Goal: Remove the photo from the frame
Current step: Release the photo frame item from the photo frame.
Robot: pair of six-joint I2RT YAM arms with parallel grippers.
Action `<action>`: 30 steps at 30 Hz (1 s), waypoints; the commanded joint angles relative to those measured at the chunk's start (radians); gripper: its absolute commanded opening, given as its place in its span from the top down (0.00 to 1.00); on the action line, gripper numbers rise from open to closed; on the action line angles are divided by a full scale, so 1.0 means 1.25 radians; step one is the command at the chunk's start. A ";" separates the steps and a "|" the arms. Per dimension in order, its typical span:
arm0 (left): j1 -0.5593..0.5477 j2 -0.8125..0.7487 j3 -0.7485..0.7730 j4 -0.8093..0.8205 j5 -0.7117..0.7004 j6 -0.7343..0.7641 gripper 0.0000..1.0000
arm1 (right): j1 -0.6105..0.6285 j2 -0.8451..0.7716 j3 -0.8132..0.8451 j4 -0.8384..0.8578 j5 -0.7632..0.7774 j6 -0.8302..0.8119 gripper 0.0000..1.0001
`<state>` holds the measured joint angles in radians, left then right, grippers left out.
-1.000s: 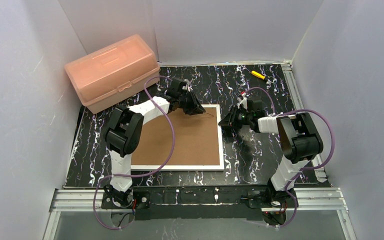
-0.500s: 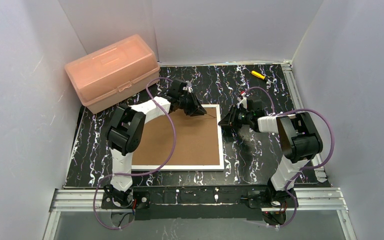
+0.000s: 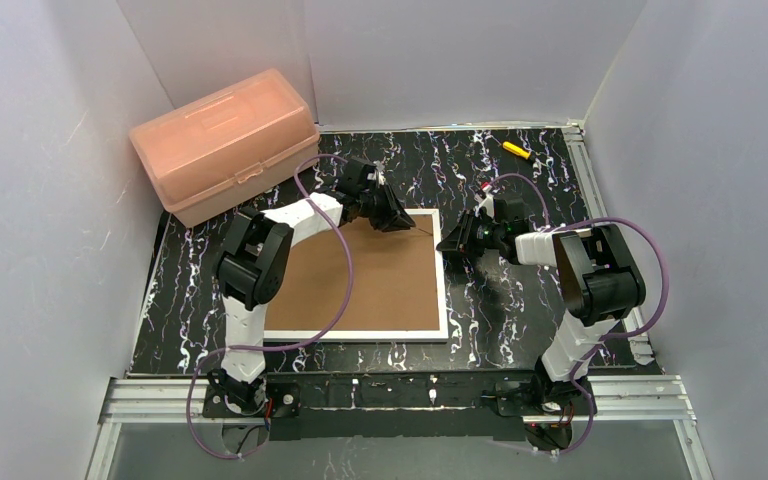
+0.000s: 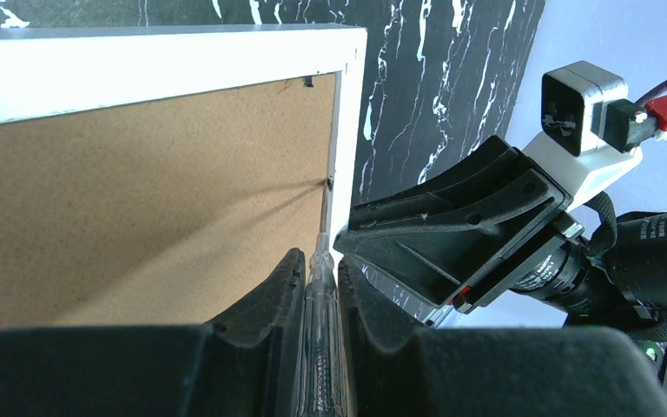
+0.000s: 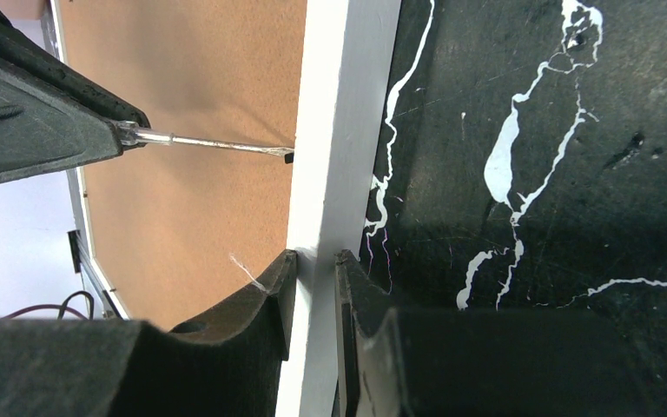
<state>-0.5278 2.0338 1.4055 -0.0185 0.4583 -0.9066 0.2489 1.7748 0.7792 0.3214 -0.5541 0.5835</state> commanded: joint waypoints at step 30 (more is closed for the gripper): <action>-0.159 0.040 0.257 -0.280 -0.136 0.118 1.00 | 0.008 0.011 0.016 -0.006 -0.007 -0.013 0.70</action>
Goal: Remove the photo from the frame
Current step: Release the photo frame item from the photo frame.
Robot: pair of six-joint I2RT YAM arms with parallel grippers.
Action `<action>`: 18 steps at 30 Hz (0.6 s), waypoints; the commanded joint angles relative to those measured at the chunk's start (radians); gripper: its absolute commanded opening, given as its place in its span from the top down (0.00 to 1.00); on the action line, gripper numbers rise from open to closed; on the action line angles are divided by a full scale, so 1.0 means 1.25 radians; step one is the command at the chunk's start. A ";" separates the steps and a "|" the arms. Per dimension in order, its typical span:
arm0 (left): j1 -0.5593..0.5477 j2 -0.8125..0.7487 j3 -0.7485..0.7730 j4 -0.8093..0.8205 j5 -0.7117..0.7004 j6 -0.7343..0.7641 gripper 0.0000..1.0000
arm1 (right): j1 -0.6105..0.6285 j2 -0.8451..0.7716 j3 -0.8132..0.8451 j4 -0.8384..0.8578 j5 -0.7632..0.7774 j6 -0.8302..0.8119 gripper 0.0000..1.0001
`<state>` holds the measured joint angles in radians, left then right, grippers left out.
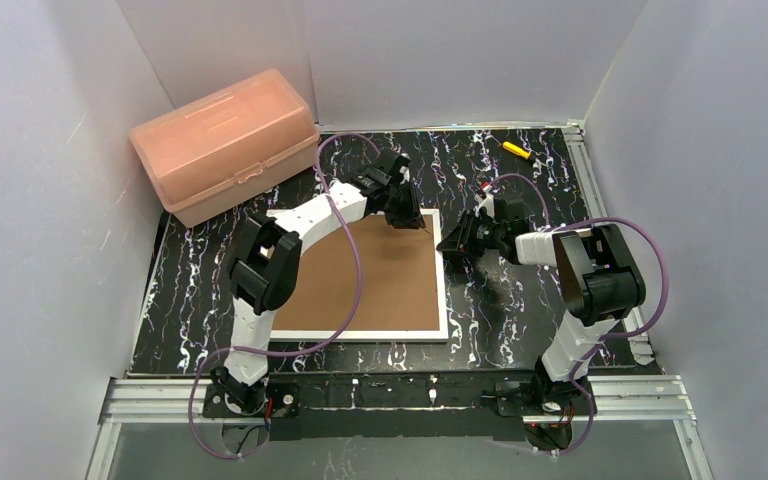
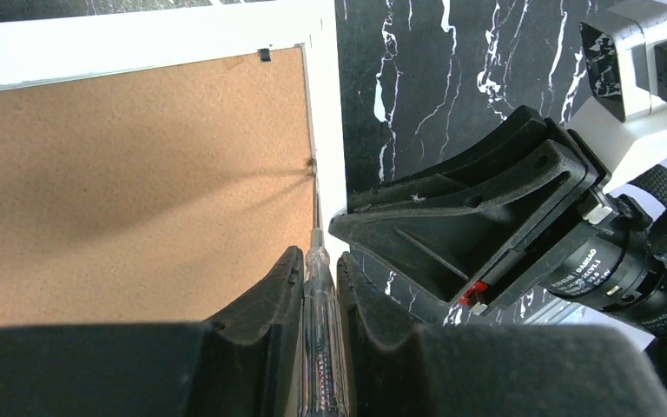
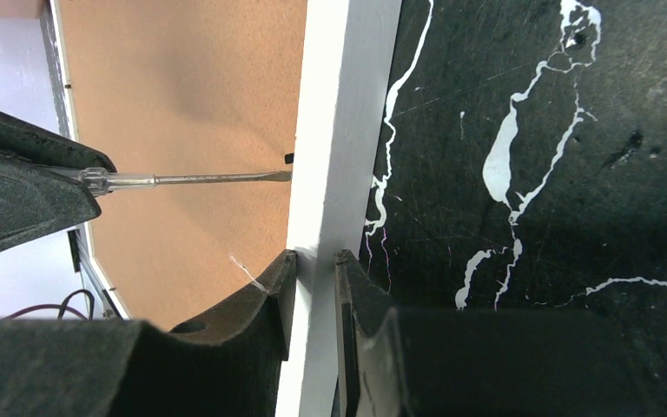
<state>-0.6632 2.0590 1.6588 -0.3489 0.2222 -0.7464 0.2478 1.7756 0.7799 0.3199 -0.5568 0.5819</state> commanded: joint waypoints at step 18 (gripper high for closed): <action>-0.013 -0.024 0.133 -0.177 -0.048 0.183 1.00 | 0.009 0.005 0.018 -0.018 0.006 -0.025 0.72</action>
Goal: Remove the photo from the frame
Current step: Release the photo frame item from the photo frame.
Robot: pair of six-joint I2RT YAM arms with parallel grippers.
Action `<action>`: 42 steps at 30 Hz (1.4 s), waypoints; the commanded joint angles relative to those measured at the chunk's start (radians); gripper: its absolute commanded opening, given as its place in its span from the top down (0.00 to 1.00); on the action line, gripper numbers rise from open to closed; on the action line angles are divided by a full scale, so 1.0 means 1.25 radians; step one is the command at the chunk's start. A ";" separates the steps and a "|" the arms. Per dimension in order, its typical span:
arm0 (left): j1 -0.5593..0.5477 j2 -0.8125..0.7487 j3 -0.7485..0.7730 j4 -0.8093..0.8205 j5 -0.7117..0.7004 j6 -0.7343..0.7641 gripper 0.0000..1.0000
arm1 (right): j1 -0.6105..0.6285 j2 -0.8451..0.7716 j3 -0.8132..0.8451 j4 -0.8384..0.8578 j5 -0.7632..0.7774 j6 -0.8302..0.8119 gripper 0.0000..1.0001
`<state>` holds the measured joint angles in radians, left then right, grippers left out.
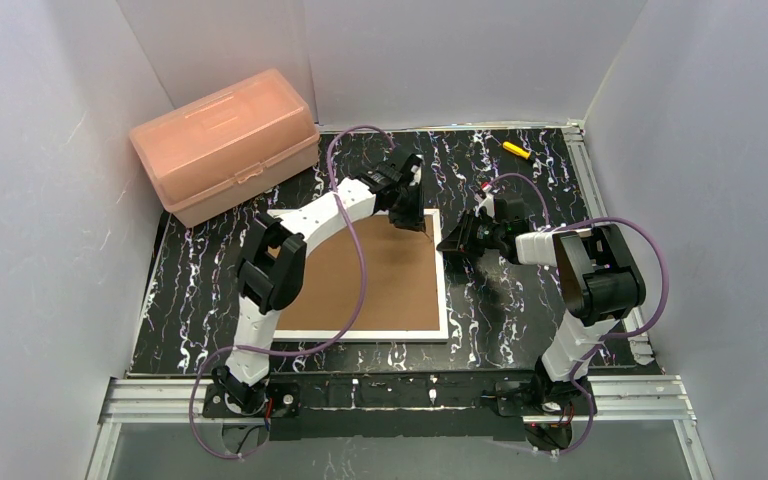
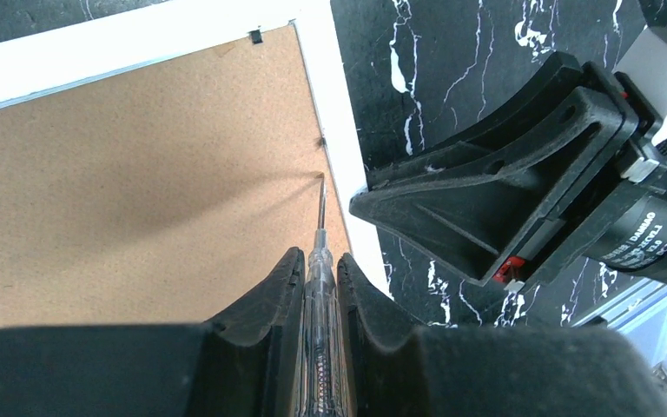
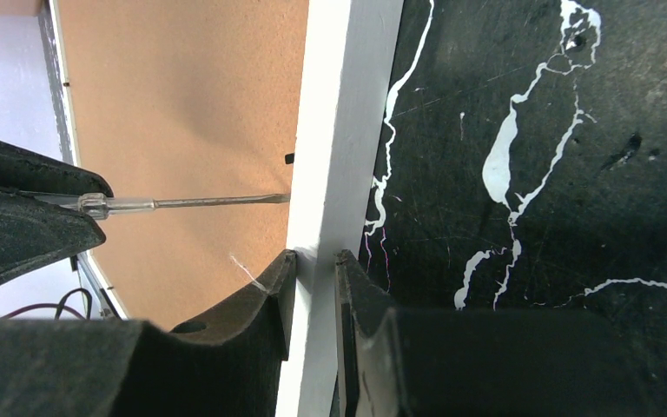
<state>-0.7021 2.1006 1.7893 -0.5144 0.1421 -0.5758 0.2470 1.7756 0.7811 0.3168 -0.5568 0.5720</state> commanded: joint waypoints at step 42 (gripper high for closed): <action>0.062 -0.048 -0.043 0.042 0.094 0.007 1.00 | 0.009 0.014 0.021 -0.018 0.002 -0.020 0.72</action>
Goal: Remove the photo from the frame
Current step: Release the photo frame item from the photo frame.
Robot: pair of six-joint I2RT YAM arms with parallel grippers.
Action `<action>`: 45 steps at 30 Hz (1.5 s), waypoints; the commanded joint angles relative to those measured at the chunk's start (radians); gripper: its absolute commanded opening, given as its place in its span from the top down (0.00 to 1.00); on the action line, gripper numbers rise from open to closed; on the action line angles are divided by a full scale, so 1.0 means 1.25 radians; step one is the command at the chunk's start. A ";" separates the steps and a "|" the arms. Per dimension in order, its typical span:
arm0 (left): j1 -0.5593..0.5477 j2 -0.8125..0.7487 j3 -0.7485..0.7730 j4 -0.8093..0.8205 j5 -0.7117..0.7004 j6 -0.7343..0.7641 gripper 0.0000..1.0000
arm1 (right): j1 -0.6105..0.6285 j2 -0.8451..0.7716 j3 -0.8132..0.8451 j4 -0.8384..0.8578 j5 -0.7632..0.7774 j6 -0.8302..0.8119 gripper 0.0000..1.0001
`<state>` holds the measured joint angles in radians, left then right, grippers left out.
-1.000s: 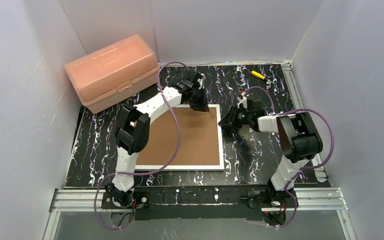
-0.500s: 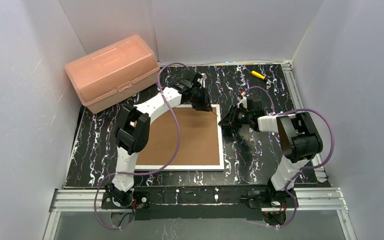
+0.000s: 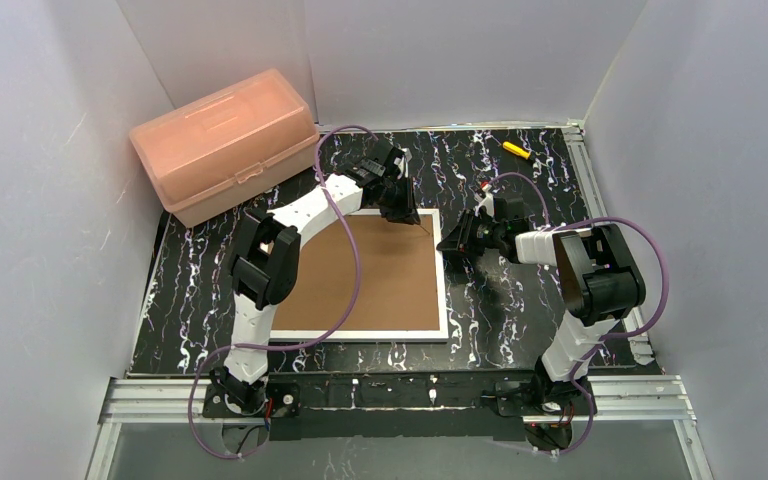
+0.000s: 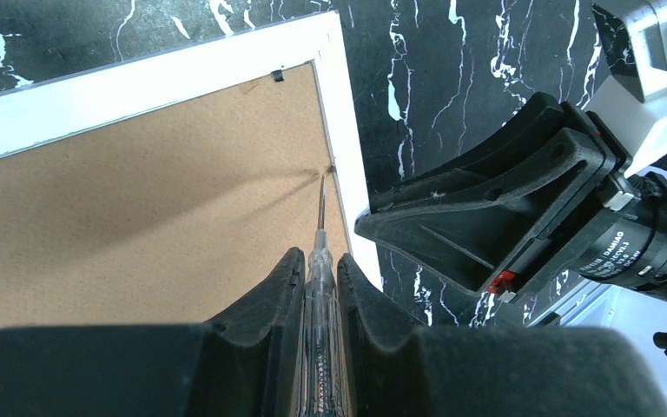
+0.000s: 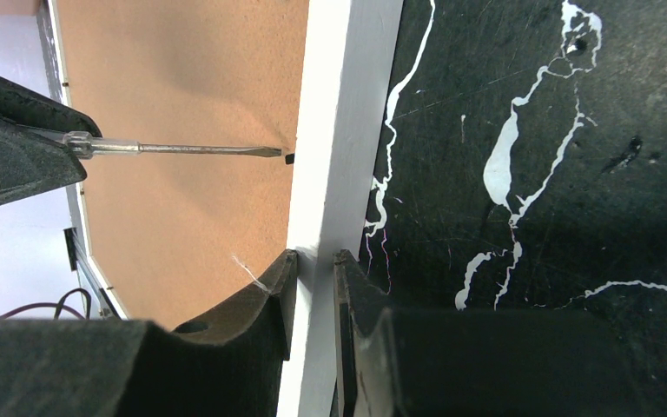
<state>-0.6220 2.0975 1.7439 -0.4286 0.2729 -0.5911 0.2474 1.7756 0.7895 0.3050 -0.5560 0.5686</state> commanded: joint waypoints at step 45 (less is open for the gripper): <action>-0.002 -0.015 -0.021 0.002 0.024 -0.001 1.00 | 0.009 0.018 0.013 -0.007 0.000 -0.019 0.72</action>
<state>-0.6216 2.0983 1.7340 -0.4145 0.2962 -0.5957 0.2474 1.7756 0.7895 0.3050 -0.5560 0.5682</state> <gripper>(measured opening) 0.150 0.282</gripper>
